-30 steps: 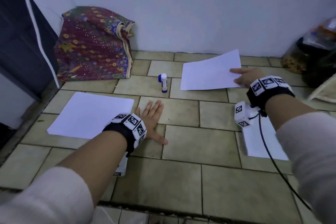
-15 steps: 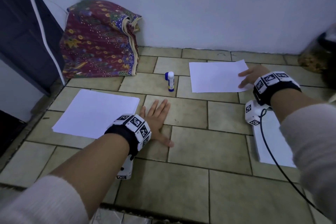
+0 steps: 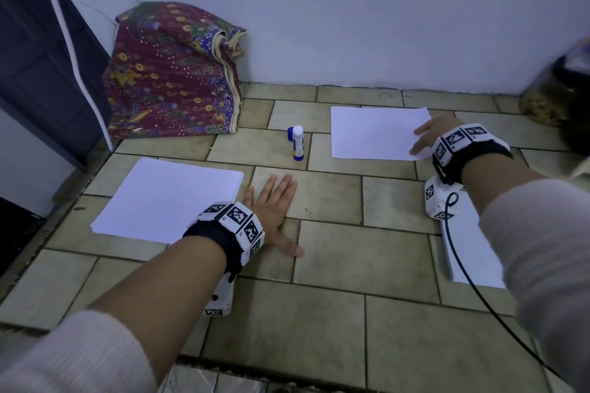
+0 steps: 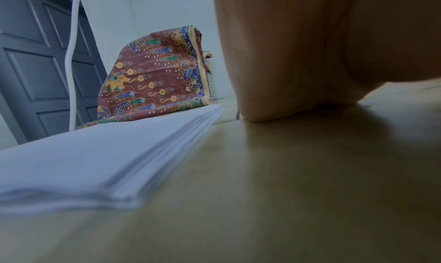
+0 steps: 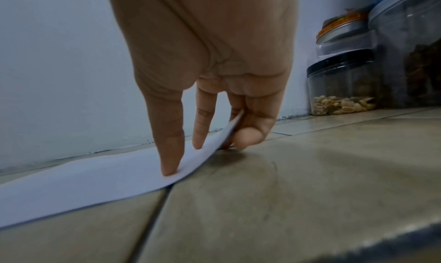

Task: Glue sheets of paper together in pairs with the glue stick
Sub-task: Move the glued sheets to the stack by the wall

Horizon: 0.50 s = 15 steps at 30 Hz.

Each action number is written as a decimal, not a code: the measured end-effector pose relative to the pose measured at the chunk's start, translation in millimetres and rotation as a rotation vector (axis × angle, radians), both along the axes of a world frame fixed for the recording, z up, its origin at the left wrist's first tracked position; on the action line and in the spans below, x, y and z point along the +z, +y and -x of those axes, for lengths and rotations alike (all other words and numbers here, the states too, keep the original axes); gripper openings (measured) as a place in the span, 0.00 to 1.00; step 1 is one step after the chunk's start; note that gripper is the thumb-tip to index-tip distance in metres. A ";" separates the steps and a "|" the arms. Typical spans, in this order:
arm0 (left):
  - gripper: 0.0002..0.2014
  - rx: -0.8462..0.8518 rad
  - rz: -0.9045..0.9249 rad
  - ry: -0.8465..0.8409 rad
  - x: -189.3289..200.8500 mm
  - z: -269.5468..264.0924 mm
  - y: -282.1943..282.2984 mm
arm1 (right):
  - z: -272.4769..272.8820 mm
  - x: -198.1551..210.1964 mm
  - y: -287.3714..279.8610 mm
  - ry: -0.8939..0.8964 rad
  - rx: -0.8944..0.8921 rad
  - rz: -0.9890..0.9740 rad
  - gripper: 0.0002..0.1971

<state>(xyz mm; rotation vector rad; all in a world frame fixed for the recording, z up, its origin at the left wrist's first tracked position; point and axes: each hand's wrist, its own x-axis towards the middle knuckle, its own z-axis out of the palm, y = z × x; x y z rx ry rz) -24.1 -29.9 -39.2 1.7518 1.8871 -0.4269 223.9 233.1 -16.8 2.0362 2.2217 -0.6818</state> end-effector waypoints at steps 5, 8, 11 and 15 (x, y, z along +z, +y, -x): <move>0.66 0.000 0.004 -0.005 -0.3 0.5 0.0 | -5.8 19.8 0.3 0.247 -0.161 -0.080 0.25; 0.66 0.002 0.012 -0.015 1.1 0.0 0.3 | -8.9 58.5 -10.6 0.384 -0.197 -0.096 0.26; 0.66 0.006 0.005 -0.017 -0.3 0.0 -0.2 | -14.1 93.5 -38.1 0.322 -0.058 -0.084 0.26; 0.65 0.008 -0.010 -0.007 -3.1 0.1 -0.3 | -32.9 90.6 -88.4 -0.061 0.282 0.112 0.51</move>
